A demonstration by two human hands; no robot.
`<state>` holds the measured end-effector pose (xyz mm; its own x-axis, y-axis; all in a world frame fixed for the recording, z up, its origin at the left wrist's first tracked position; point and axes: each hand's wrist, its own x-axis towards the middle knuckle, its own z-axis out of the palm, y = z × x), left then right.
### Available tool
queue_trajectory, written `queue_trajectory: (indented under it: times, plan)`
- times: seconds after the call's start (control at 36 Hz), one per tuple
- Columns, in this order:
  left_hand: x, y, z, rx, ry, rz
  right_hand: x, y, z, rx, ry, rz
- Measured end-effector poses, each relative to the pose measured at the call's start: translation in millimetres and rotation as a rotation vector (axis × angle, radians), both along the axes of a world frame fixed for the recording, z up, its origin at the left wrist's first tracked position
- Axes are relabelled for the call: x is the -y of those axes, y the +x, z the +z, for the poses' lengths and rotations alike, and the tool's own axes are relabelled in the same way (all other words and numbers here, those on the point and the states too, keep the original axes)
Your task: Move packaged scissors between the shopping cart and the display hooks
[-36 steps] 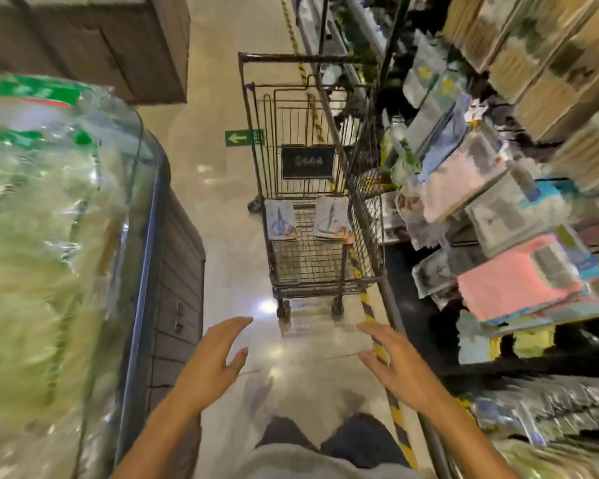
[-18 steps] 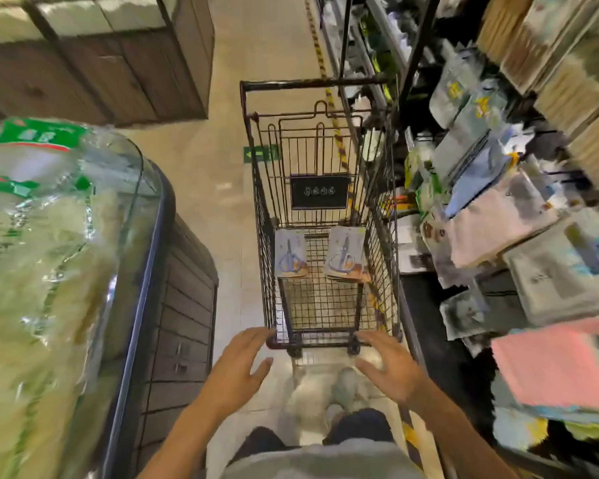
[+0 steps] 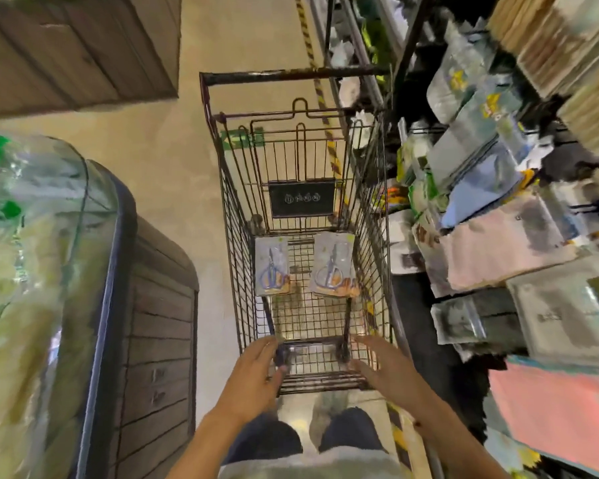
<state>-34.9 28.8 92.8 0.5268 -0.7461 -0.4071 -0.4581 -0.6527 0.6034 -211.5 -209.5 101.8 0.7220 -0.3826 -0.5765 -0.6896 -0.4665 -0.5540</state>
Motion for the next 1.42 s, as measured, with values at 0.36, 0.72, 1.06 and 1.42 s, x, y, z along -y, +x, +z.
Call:
queue_trajectory:
  times: [0.36, 0.72, 1.06, 1.42]
  plan:
    - [63.1, 96.7, -58.6, -0.129, 0.078, -0.113, 4.6, 68.1, -42.2, -0.181, 0.109, -0.307]
    - [124.8, 141.0, -165.5, 0.002, 0.115, -0.202, 60.2, 139.4, -175.9, -0.128, 0.231, -0.556]
    - [150.2, 150.2, -273.3, -0.109, 0.158, -0.044, 123.7, 164.9, -361.6, -0.044, -0.016, -0.640]
    - [153.9, 147.4, -284.3, -0.133, 0.300, -0.148, 105.7, 188.9, -345.8, -0.043, -0.128, -0.894]
